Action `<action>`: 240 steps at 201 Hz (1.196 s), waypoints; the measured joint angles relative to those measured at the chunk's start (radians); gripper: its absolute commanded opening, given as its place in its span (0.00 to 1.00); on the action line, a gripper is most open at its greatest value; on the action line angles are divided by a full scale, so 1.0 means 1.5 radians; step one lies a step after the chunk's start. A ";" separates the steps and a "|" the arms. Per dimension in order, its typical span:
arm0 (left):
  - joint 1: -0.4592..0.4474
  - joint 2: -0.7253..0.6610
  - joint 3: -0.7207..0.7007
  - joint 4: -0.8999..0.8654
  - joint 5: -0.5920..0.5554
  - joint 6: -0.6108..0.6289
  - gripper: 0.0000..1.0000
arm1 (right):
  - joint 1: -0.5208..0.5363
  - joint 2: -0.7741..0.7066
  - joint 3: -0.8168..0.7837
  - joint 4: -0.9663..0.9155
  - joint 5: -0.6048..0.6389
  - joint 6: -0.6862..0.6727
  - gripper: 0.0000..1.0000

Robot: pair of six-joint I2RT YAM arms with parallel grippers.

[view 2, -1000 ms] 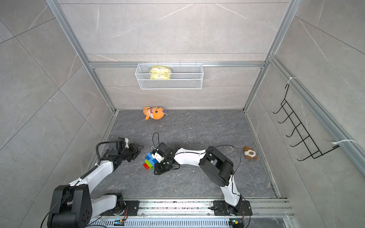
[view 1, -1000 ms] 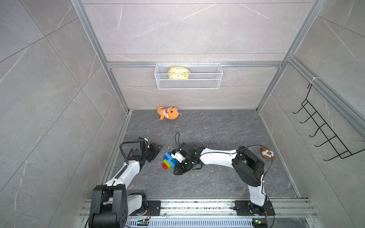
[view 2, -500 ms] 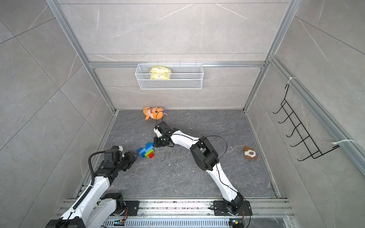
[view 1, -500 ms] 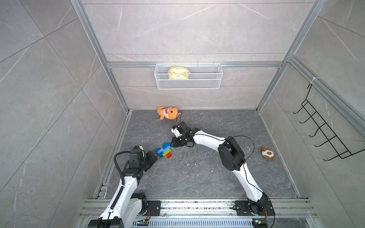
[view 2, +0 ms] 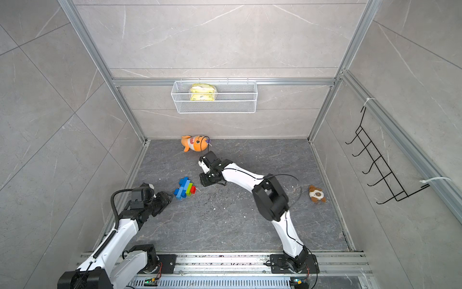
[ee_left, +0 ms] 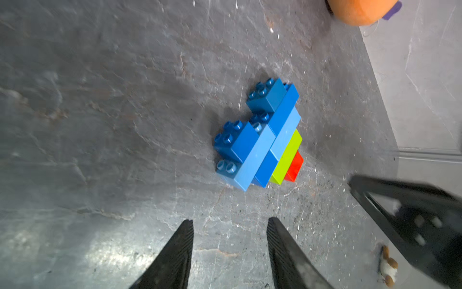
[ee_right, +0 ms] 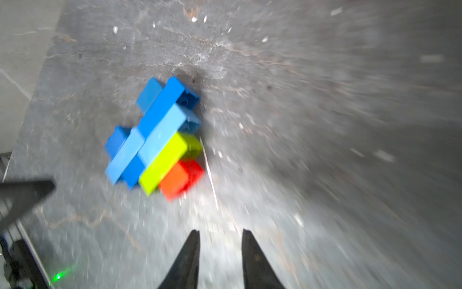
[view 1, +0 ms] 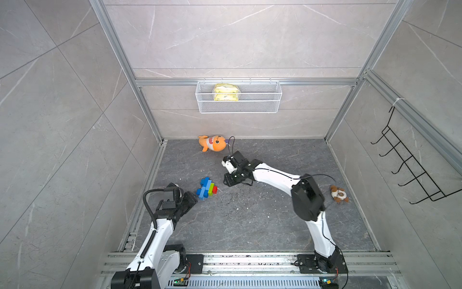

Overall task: Assemble a heart with lego
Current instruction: Adjust the lego brick at the center of the board, then reset both arms

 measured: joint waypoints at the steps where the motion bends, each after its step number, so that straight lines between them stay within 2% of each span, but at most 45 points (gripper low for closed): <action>1: 0.001 0.000 0.001 0.000 -0.002 0.000 0.59 | 0.000 -0.006 -0.006 0.001 0.001 -0.003 0.42; 16: 0.007 0.000 0.017 0.009 -0.038 0.020 0.68 | -0.008 -0.140 -0.112 0.026 0.063 -0.040 0.53; 24: 0.010 -0.001 0.024 0.020 -0.067 0.028 0.70 | -0.013 -0.209 -0.159 0.038 0.103 -0.057 0.57; 46: 0.017 -0.010 0.026 0.052 -0.138 0.059 0.87 | -0.039 -0.362 -0.261 0.066 0.213 -0.104 0.66; 84: 0.020 -0.042 -0.040 0.212 -0.243 0.148 0.88 | -0.150 -0.466 -0.394 0.110 0.424 -0.128 0.78; 103: 0.020 -0.036 -0.108 0.323 -0.280 0.214 0.87 | -0.194 -0.511 -0.534 0.232 0.508 -0.149 0.96; 115: 0.020 -0.020 -0.138 0.362 -0.297 0.242 0.88 | -0.211 -0.526 -0.637 0.332 0.545 -0.161 0.97; 143: 0.020 0.058 -0.157 0.446 -0.312 0.293 0.88 | -0.259 -0.494 -0.797 0.528 0.545 -0.188 0.97; 193: 0.020 0.179 -0.153 0.567 -0.290 0.361 0.89 | -0.267 -0.346 -0.930 0.965 0.495 -0.258 0.97; 217: 0.020 0.231 -0.142 0.627 -0.256 0.384 0.89 | -0.273 -0.335 -0.950 1.054 0.464 -0.270 0.98; 240: 0.020 0.351 -0.114 0.704 -0.211 0.406 0.88 | -0.293 -0.342 -0.942 1.077 0.425 -0.269 0.98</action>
